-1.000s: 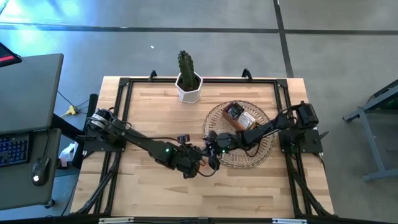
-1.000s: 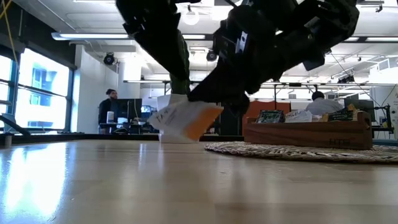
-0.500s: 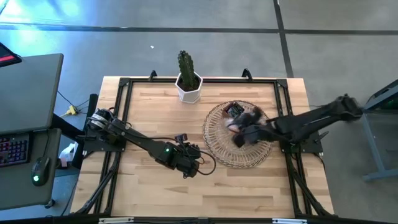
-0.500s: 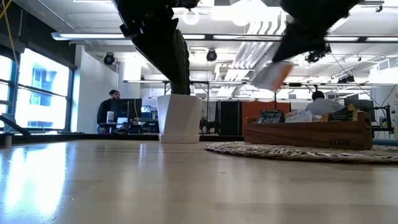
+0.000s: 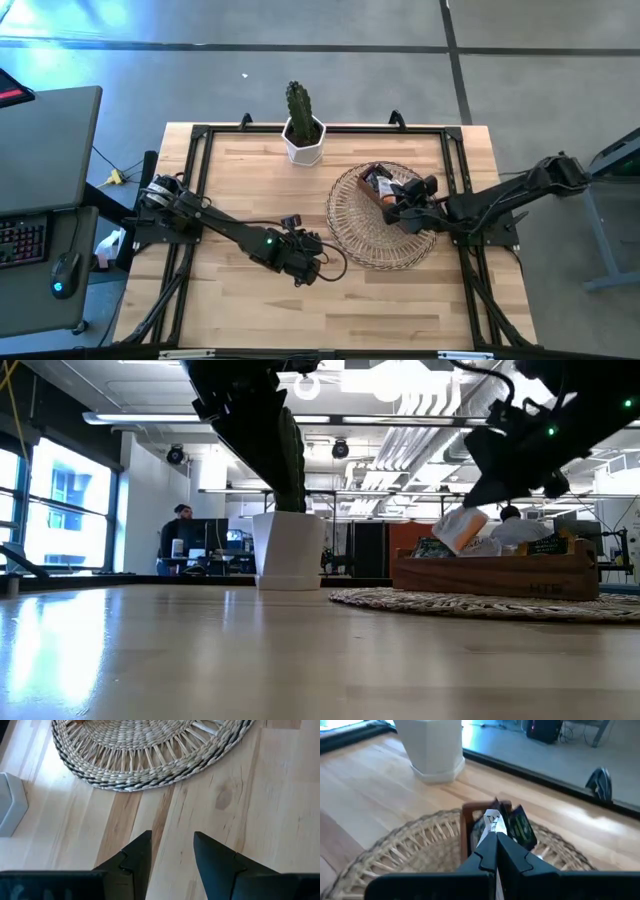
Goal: Pick & Place Tea
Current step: Put the white tea bag into the middle section of the wooden organizer
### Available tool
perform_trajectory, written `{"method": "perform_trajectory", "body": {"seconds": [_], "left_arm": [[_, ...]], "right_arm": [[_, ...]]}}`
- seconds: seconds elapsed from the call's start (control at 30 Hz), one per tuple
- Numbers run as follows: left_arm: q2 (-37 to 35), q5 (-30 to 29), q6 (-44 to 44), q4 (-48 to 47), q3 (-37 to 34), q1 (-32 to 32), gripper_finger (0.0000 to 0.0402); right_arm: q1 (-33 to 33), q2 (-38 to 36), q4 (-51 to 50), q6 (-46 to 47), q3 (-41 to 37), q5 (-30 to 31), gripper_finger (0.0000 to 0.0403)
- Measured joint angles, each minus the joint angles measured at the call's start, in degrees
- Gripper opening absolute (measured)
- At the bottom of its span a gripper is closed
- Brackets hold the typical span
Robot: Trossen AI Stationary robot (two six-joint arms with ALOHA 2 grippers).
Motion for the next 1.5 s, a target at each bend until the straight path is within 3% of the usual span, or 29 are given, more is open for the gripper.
{"method": "perform_trajectory", "body": {"seconds": [0.2, 0.47, 0.87, 1.3, 1.5], "left_arm": [[0.0, 0.0, 0.0, 0.0, 0.0, 0.0, 0.0143], [0.0, -1.2, 0.0, 0.0, 0.0, 0.0, 0.0143], [0.0, -1.1, 0.0, 0.0, 0.0, 0.0, 0.0143], [0.0, -0.8, 0.0, 0.0, 0.0, 0.0, 0.0143], [0.0, -0.8, 0.0, 0.0, 0.0, 0.0, 0.0143]], "right_arm": [[-1.6, 0.0, 0.1, -0.2, -2.0, -1.9, 0.0], [-1.8, 0.0, -0.2, -2.8, -2.0, 1.8, 0.0], [-1.8, 0.1, -1.9, -6.4, -2.3, -1.8, 0.0003], [-1.7, -0.2, -2.0, -10.7, -2.0, -4.9, 0.0107], [-1.7, -1.5, -4.0, -19.6, 3.0, -9.0, 0.0119]]}}
